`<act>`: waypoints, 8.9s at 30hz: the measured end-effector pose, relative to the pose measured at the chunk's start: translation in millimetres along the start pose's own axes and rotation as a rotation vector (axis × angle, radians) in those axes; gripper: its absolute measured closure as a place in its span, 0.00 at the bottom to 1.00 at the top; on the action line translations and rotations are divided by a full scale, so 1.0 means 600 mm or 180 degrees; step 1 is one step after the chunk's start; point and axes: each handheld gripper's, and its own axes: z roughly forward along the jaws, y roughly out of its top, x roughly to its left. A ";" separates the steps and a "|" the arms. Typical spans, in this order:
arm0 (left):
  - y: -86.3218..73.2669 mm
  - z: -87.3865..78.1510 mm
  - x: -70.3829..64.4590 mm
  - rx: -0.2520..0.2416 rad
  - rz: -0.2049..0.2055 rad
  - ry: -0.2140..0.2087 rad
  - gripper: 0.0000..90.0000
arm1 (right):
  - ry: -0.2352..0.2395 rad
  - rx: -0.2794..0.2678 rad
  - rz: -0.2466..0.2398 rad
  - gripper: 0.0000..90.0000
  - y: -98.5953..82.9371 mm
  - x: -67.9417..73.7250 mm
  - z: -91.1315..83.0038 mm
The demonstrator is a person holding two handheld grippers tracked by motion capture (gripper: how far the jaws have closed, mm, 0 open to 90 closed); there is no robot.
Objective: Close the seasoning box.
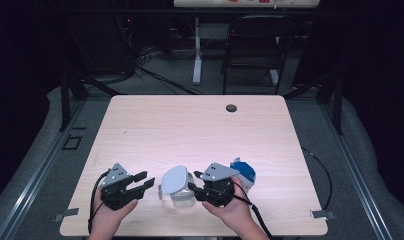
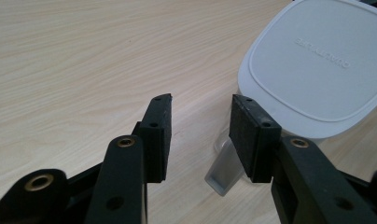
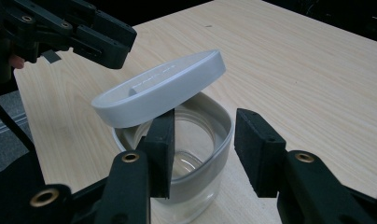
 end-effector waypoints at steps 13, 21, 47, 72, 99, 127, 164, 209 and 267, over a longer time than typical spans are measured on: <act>-0.006 -0.006 0.005 0.0032 -0.0024 0.0036 0.64 | 0.0044 -0.0090 -0.0008 0.65 0.014 0.005 -0.001; -0.011 -0.010 0.008 0.0020 -0.0046 0.0077 0.64 | 0.0078 -0.0131 -0.0018 0.64 0.021 0.011 0.003; -0.024 -0.015 0.010 0.0108 -0.0072 0.0144 0.63 | 0.0199 -0.0186 -0.0115 0.63 0.045 0.030 0.015; -0.034 -0.006 0.013 0.0147 -0.0119 0.0105 0.63 | 0.0231 -0.0163 -0.0139 0.63 0.051 0.040 0.029; -0.035 -0.007 0.018 0.0154 -0.0161 0.0147 0.60 | 0.0142 -0.0298 0.0104 0.58 0.017 0.027 -0.036; -0.037 -0.007 0.023 0.0132 -0.0191 0.0186 0.59 | 0.0016 -0.0459 0.0374 0.53 -0.017 0.014 -0.111; -0.038 -0.006 0.024 0.0168 -0.0206 0.0192 0.59 | -0.0151 -0.0124 0.0517 0.60 -0.126 -0.020 -0.173; -0.039 -0.005 0.026 0.0179 -0.0197 0.0204 0.59 | -0.0639 0.0062 0.0981 0.49 -0.154 -0.096 -0.174; -0.038 -0.006 0.028 0.0156 -0.0207 0.0187 0.59 | -0.0363 0.0238 0.1296 0.39 -0.164 -0.144 -0.090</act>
